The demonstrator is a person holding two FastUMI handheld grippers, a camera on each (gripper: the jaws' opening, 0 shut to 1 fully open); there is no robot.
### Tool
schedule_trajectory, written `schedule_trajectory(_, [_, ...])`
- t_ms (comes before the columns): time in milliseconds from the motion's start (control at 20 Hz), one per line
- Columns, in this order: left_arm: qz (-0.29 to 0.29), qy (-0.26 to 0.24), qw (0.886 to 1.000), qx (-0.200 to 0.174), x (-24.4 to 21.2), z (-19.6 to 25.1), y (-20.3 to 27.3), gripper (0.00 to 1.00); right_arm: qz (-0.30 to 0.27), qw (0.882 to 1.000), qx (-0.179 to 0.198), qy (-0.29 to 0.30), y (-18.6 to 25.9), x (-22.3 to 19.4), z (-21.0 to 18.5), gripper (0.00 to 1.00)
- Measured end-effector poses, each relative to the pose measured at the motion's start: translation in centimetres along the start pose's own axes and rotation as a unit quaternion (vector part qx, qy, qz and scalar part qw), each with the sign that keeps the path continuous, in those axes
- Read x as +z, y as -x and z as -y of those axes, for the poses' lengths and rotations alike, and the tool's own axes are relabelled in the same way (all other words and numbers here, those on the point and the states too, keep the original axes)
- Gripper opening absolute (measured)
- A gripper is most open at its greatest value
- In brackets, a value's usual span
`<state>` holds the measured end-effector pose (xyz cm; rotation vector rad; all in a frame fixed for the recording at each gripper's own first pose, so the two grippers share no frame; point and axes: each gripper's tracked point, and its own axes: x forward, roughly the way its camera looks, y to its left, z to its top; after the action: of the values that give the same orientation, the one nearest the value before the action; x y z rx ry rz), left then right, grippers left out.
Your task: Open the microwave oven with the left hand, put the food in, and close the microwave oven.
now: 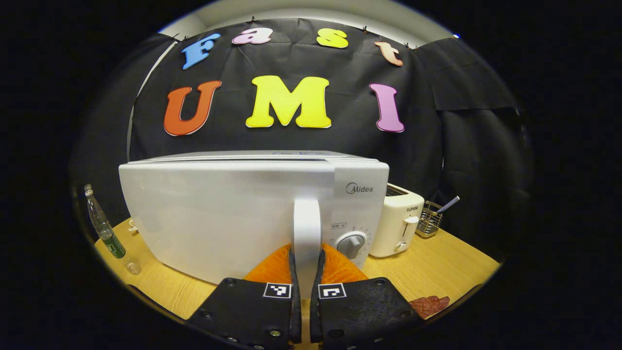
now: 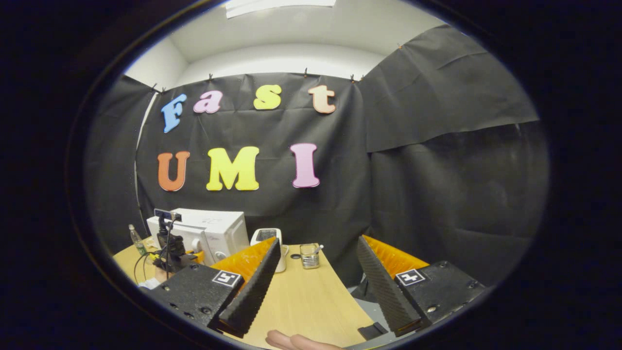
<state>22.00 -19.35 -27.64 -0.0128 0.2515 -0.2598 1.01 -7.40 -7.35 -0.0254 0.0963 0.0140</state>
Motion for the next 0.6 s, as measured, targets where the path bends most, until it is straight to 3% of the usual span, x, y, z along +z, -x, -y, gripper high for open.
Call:
schedule_trajectory(50, [0.002,0.005,1.000,-0.006,-0.3,-0.2,0.9,0.05,0.001,1.000,0.006,-0.002,-0.1,0.0,-0.3,1.00])
schedule_trajectory(300, [0.002,-0.001,1.000,-0.015,-1.2,-1.2,5.9,0.06,-0.001,1.000,0.016,-0.014,0.1,-0.5,-1.8,1.00])
schedule_trajectory(350, [0.003,-0.003,1.000,-0.014,-1.3,-1.7,7.0,0.06,-0.002,1.000,0.022,-0.014,0.3,-0.8,-2.4,0.91])
schedule_trajectory(400, [0.003,-0.004,1.000,-0.014,-1.5,-2.1,8.1,0.06,-0.002,1.000,0.026,-0.013,0.5,-0.8,-2.9,1.00])
schedule_trajectory(450, [-0.002,-0.010,1.000,-0.013,-2.3,-4.2,11.9,0.06,-0.003,0.999,0.039,-0.007,1.2,-1.5,-4.5,1.00])
schedule_trajectory(500, [-0.002,-0.011,1.000,-0.010,-2.5,-4.9,13.2,0.06,-0.004,0.999,0.044,-0.006,1.2,-1.7,-5.0,0.90])
schedule_trajectory(550, [-0.001,-0.013,1.000,-0.006,-2.6,-5.8,14.4,0.06,-0.006,0.999,0.054,-0.006,1.4,-1.9,-5.9,1.00])
schedule_trajectory(600, [0.001,-0.015,1.000,-0.001,-2.7,-6.6,15.3,0.06,-0.010,0.998,0.065,-0.006,1.4,-2.2,-7.0,1.00])
